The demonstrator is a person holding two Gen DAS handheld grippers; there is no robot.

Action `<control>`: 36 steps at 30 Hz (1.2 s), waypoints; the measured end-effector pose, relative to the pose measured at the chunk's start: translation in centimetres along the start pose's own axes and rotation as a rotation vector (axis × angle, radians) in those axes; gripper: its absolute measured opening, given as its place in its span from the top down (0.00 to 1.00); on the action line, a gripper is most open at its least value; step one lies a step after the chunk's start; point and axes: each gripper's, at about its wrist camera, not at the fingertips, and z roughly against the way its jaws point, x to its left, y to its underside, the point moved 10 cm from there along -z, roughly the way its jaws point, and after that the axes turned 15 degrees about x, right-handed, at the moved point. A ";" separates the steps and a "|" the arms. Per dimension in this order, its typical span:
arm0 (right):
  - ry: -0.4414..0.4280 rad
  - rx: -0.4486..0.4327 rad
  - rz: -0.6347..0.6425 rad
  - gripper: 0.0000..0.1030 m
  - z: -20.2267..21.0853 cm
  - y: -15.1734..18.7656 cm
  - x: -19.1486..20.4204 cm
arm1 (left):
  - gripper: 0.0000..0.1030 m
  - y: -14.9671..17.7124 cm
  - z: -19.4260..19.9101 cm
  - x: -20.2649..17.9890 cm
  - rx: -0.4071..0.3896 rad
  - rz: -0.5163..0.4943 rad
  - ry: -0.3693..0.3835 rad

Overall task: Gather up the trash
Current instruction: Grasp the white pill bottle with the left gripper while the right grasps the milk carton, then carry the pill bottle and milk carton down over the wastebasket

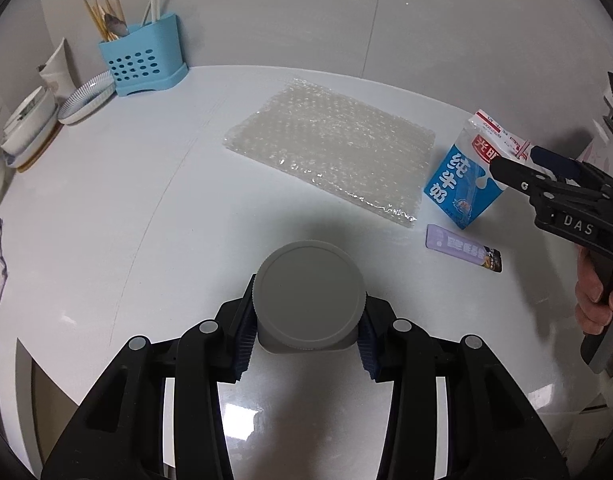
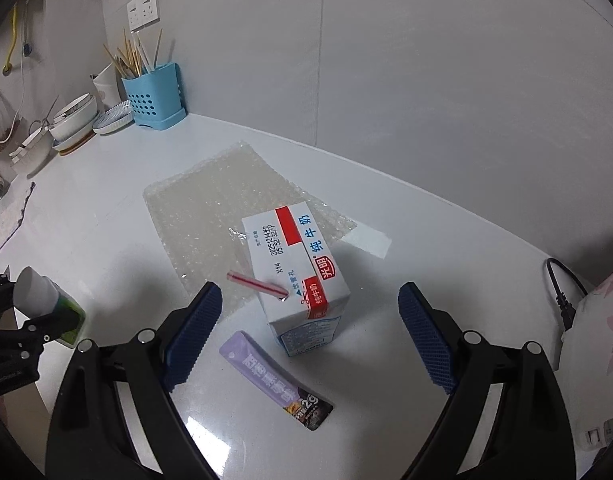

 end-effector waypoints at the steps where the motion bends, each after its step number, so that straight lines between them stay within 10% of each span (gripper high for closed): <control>1: -0.002 0.007 0.006 0.22 -0.3 -0.1 0.2 | 0.60 0.1 0.2 0.2 -0.001 0.006 0.003; 5: 0.012 0.039 0.024 0.58 -1.2 0.1 0.8 | 0.60 0.4 0.7 0.9 -0.003 0.018 0.002; 36: 0.116 -0.053 -0.194 0.57 10.2 7.5 6.2 | 0.60 4.9 6.4 1.5 -0.069 -0.159 0.105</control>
